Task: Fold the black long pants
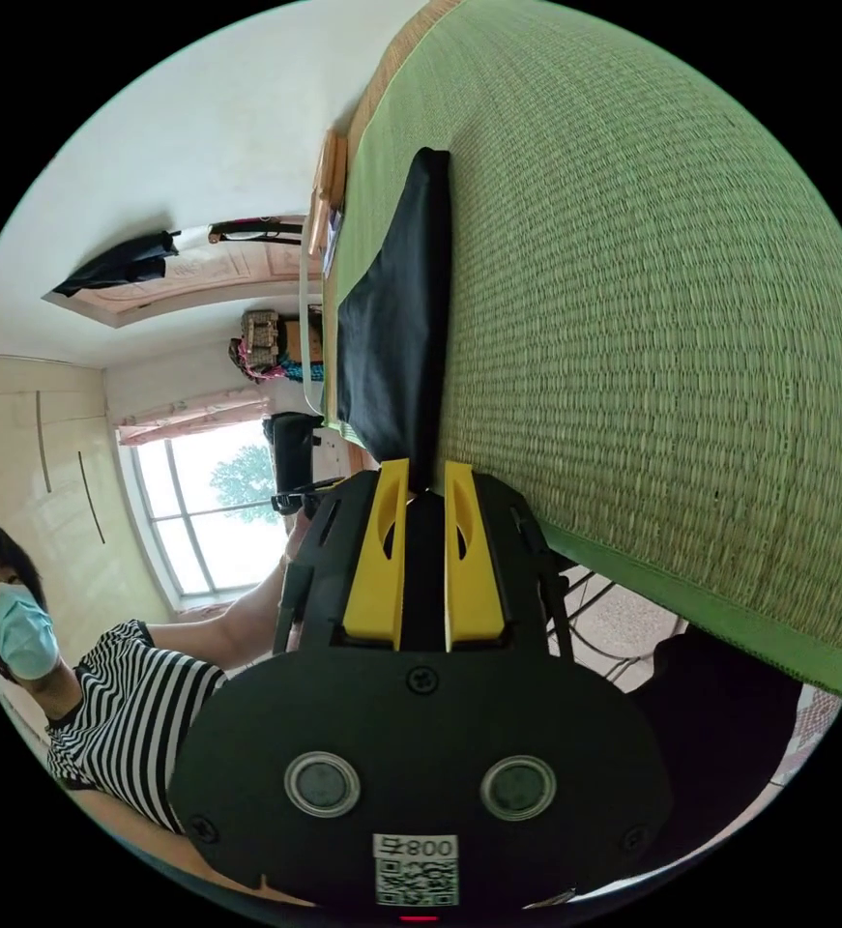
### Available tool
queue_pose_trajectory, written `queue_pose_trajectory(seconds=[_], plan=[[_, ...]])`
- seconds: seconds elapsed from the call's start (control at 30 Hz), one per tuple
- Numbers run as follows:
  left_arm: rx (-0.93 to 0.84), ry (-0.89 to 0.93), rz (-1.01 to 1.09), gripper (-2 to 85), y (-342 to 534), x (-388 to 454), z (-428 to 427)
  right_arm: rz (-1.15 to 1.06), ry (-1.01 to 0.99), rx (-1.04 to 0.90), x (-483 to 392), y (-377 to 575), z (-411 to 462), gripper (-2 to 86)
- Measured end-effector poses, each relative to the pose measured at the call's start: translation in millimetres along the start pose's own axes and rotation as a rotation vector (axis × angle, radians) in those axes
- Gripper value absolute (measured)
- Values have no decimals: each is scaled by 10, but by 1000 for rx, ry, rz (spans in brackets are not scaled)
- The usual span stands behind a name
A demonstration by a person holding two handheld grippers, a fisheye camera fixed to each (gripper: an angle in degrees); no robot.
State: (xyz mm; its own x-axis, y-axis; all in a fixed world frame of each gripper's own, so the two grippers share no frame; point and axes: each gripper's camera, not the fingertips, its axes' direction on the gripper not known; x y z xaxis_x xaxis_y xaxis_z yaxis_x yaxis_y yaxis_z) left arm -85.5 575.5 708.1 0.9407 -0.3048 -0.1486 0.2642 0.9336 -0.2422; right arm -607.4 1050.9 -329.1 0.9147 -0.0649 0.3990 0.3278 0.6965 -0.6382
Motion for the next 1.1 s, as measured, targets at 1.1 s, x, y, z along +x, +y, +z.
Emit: queue_pose_trajectory(seconds=[1.1], plan=[[155,155,-11,13,66,-713,331,15,-161,2,232,-163,465,31]])
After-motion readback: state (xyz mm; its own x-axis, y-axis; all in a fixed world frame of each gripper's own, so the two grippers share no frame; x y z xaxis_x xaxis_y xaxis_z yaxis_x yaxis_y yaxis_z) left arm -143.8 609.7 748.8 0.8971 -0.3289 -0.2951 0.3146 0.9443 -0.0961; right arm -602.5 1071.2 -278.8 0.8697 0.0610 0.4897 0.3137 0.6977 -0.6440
